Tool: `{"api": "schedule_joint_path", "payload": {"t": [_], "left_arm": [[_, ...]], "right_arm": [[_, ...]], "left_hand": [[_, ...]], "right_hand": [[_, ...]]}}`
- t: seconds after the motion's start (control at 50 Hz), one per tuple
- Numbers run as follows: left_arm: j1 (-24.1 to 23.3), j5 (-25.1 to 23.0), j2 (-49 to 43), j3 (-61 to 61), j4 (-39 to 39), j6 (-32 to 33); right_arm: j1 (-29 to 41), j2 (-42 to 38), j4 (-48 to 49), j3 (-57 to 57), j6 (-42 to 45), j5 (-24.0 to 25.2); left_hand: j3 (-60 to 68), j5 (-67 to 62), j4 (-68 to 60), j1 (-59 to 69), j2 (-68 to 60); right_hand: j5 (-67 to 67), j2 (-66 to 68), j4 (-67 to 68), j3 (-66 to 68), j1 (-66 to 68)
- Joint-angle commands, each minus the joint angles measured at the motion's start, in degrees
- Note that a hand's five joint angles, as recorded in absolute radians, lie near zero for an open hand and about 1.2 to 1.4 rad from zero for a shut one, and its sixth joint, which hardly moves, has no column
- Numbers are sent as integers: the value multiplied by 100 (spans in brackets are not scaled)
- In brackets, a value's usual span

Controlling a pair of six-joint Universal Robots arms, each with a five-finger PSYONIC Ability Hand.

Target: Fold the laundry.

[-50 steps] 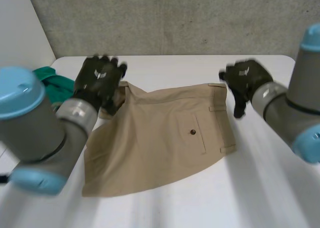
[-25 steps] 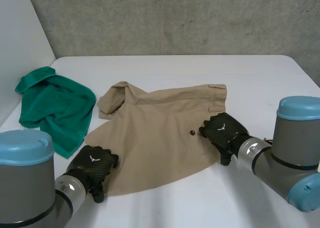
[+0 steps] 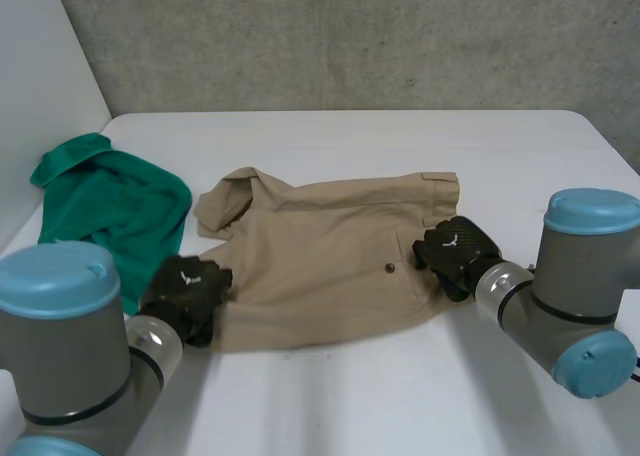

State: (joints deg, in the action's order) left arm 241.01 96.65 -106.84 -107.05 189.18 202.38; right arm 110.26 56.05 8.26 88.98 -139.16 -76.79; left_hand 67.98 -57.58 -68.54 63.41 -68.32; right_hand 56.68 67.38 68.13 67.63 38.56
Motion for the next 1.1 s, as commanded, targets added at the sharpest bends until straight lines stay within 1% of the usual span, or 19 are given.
{"api": "schedule_joint_path", "payload": {"t": [0.02, 0.04, 0.08, 0.12, 0.16, 0.3, 0.54, 0.6, 0.64, 0.78, 0.84, 0.86, 0.92, 0.94, 0.96, 1.0, 1.04, 1.08, 1.1], "left_arm": [[-1, 11, 734, 387, -40, -31], [-10, 11, 822, 457, -48, -49], [-45, 3, 1059, 633, -48, -84], [-72, 3, 1182, 721, -66, -84], [-107, 3, 1297, 809, -110, -76], [-379, 20, 1271, 1169, -443, -163], [-423, 46, 1262, 1512, -672, -445], [-432, 47, 1271, 1591, -725, -550], [-432, 47, 1279, 1626, -734, -638], [-450, 47, 1315, 1784, -830, -849], [-450, 47, 1332, 1855, -927, -954], [-450, 47, 1341, 1872, -936, -989], [-441, 47, 1394, 1934, -980, -1130], [-441, 47, 1411, 1943, -989, -1165], [-441, 38, 1446, 1960, -997, -1183], [-450, 38, 1595, 1987, -1015, -1244], [-441, 38, 1701, 1995, -1024, -1262], [-441, 38, 1850, 2004, -1024, -1262], [-432, 38, 1903, 2013, -1015, -1262]], "right_arm": [[-136, 326, -500, -126, -461, -3], [-145, 440, -640, -135, -593, 24], [-163, 799, -1105, -214, -1048, 67], [-163, 968, -1431, -249, -1375, 111], [-163, 1030, -1730, -241, -1796, 199], [-163, 1048, -1741, 75, -2606, 349], [83, 969, -537, 682, -4004, 296], [303, 671, -212, 638, -4197, 200], [390, 478, -45, 594, -4215, -19], [549, 310, 166, 568, -4207, -564], [637, 248, 333, 533, -4224, -644], [654, 196, 456, 507, -4233, -757], [611, 213, 623, 480, -4207, -1056], [567, 265, 728, 480, -4172, -1284], [558, 283, 747, 463, -4154, -1347], [540, 336, 747, 462, -4084, -1444], [531, 502, 756, 532, -3838, -1383], [531, 660, 738, 576, -3575, -1216], [531, 879, 712, 638, -3261, -998]], "left_hand": [[1202, -1242, -1146, 1659, -1168], [1202, -1242, -1146, 1659, -1168], [1202, -1242, -1146, 1659, -1168], [1202, -1242, -1146, 1659, -1168], [1202, -1242, -1146, 1659, -1168], [1202, -1242, -1146, 1659, -1168], [1202, -1242, -1146, 1659, -1168], [1202, -1242, -1146, 1659, -1168], [1202, -1242, -1146, 1659, -1168], [1202, -1242, -1146, 1659, -1168], [1202, -1242, -1146, 1659, -1168], [1202, -1242, -1146, 1659, -1168], [1202, -1242, -1146, 1659, -1168], [1202, -1242, -1146, 1659, -1168], [1202, -1242, -1146, 1659, -1168], [1202, -1242, -1146, 1659, -1168], [1202, -1242, -1146, 1659, -1168], [1202, -1242, -1146, 1659, -1168], [1202, -1242, -1146, 1659, -1168]], "right_hand": [[-2935, -3005, -3080, -3030, -123], [-3767, -3837, -3912, -3862, -956], [-4310, -4380, -4455, -4405, -1499], [-5184, -5254, -5329, -5279, -2372], [-5668, -5738, -5813, -5763, -2856], [-5668, -5738, -5813, -5763, -2856], [-5668, -5738, -5813, -5763, -2856], [-5668, -5738, -5813, -5763, -2856], [-5660, -5730, -5805, -5755, -2848], [-5543, -5612, -5687, -5638, -2731], [-5023, -5093, -5168, -5119, -2212], [-3872, -3941, -4017, -3967, -1060], [-1329, -1398, -1474, -1424, 1483], [162, 92, 17, 67, 2974], [1043, 973, 898, 948, 3855], [1332, 1262, 1187, 1237, 4144], [1332, 1262, 1187, 1237, 4144], [1332, 1262, 1187, 1237, 4144], [1332, 1262, 1187, 1237, 4144]]}}
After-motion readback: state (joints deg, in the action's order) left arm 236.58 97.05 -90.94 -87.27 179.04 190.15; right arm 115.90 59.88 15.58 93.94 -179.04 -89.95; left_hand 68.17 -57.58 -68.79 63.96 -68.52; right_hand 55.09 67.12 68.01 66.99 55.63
